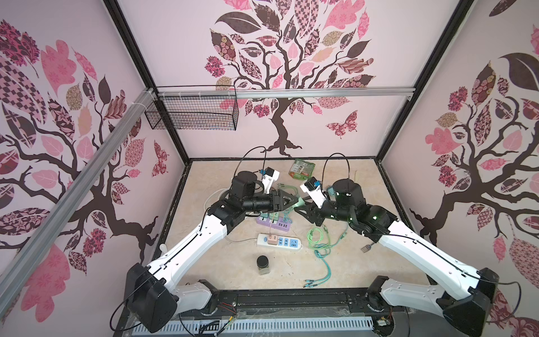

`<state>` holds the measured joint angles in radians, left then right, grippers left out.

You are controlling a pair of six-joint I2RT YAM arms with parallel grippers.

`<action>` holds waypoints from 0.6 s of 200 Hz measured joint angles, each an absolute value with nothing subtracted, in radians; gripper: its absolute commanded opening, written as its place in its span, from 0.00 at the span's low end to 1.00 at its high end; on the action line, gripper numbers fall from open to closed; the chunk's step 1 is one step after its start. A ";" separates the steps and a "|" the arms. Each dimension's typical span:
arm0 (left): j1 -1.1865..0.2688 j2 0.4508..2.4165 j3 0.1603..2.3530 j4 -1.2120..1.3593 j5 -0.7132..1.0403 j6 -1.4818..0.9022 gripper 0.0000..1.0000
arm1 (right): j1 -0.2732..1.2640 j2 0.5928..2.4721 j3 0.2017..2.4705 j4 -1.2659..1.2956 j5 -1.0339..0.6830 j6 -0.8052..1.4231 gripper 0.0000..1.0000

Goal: Insert the plug

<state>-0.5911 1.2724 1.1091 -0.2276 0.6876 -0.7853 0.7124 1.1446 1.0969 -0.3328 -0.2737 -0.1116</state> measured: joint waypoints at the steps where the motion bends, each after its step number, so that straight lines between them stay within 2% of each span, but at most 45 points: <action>1: -0.591 1.272 1.109 -0.227 0.688 -0.786 0.49 | 0.712 1.145 1.097 -0.333 -0.273 -0.113 0.24; 67: -0.595 1.273 1.109 -0.216 0.703 -0.797 0.37 | 0.717 1.151 1.112 -0.340 -0.262 -0.140 0.25; 100: -0.596 1.277 1.109 -0.215 0.706 -0.812 0.27 | 0.720 1.151 1.112 -0.348 -0.252 -0.159 0.29; 120: -0.596 1.287 1.109 -0.212 0.712 -0.816 0.20 | 0.721 1.151 1.112 -0.357 -0.240 -0.162 0.36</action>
